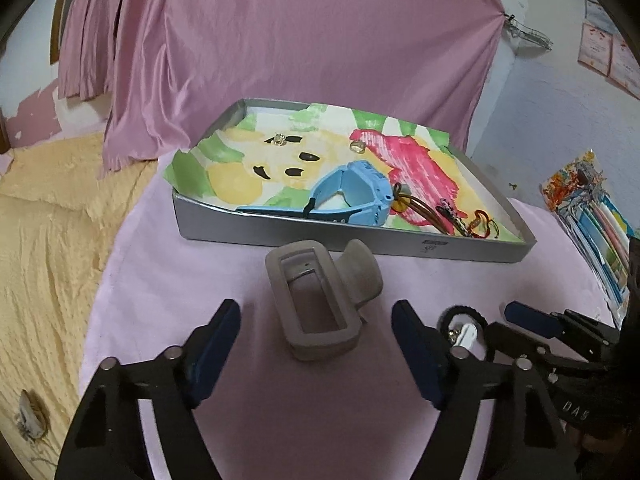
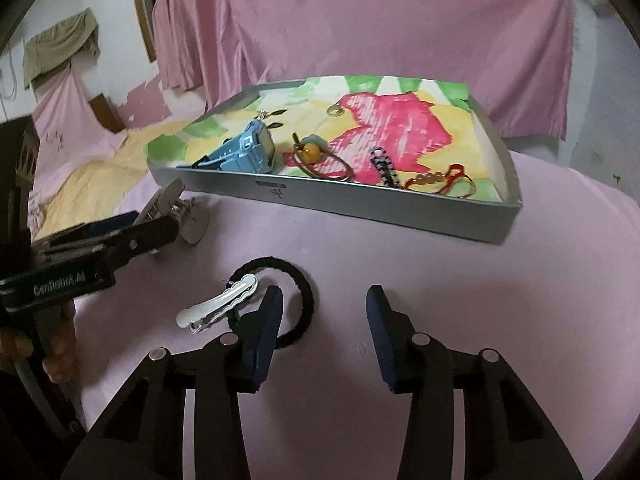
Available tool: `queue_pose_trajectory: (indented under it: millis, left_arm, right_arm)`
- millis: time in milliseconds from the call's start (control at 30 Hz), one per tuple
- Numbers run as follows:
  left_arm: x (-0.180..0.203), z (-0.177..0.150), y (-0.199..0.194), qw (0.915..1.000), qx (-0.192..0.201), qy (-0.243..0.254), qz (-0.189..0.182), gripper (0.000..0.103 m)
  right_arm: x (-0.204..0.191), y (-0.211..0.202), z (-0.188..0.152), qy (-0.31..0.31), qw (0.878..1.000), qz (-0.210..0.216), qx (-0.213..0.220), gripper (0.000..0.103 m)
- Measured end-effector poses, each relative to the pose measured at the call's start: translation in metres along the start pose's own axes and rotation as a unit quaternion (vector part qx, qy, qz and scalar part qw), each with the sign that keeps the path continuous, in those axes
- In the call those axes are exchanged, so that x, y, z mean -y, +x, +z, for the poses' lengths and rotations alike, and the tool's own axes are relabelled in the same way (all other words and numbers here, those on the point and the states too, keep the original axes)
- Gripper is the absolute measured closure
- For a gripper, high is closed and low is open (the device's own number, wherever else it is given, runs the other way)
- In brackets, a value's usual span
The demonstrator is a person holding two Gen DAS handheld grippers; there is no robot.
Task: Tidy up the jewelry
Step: 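Grasp the grey claw clip with the left tool while the right tool grasps the black hair tie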
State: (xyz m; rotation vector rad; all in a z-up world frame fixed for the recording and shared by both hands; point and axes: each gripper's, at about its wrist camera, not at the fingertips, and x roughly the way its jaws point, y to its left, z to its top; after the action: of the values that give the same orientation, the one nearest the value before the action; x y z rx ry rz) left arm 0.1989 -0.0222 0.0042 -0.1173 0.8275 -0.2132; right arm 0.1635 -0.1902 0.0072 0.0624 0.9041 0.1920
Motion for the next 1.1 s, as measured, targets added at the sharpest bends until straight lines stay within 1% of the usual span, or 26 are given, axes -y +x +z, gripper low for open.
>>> queue_pose_trajectory:
  millis: [67,133,200,300,367,433,500,600,733,933,1100]
  left_arm:
    - [-0.001,0.002,0.002,1.0,-0.002,-0.002,0.004,0.038]
    - [0.0,0.004,0.005,1.0,-0.006,0.0,0.006,0.048]
    - [0.001,0.004,0.006,0.9999,-0.01,0.003,0.001,0.055]
    - [0.0,0.003,0.005,0.9999,-0.01,0.004,0.0,0.055]
    - [0.0,0.001,0.003,0.9999,-0.009,0.0,-0.006,0.055]
    - [-0.002,-0.002,0.001,0.9999,-0.009,-0.003,-0.014,0.056]
    - [-0.004,-0.006,-0.003,0.9997,-0.009,-0.002,-0.022,0.056]
    - [-0.006,-0.012,-0.009,0.9994,-0.008,-0.002,-0.035,0.056]
    - [-0.007,-0.019,-0.015,0.999,-0.008,-0.002,-0.043,0.056]
    - [-0.005,-0.025,-0.019,0.9987,-0.009,0.004,-0.051,0.056]
    - [-0.004,-0.029,-0.021,0.9984,-0.008,0.004,-0.056,0.056]
  right_arm:
    - [-0.003,0.002,0.002,-0.009,1.0,-0.005,-0.001,0.066]
    - [-0.003,0.001,0.003,-0.013,1.0,-0.006,-0.001,0.071]
    - [-0.004,0.0,0.004,-0.016,1.0,-0.008,-0.001,0.075]
    - [-0.003,-0.001,0.004,-0.019,1.0,-0.002,-0.001,0.085]
    - [-0.005,-0.002,0.003,-0.026,1.0,0.0,-0.001,0.088]
    - [-0.005,-0.001,0.002,-0.03,1.0,0.003,-0.001,0.094]
    - [-0.004,-0.002,0.001,-0.029,1.0,0.01,0.0,0.097]
    - [0.0,-0.003,-0.001,-0.015,1.0,0.021,0.001,0.098]
    - [0.007,-0.003,-0.005,0.008,1.0,0.029,0.007,0.098]
    - [0.016,-0.017,-0.008,0.025,0.999,0.003,0.031,0.098]
    - [0.028,-0.023,-0.01,0.041,0.998,-0.009,0.043,0.098]
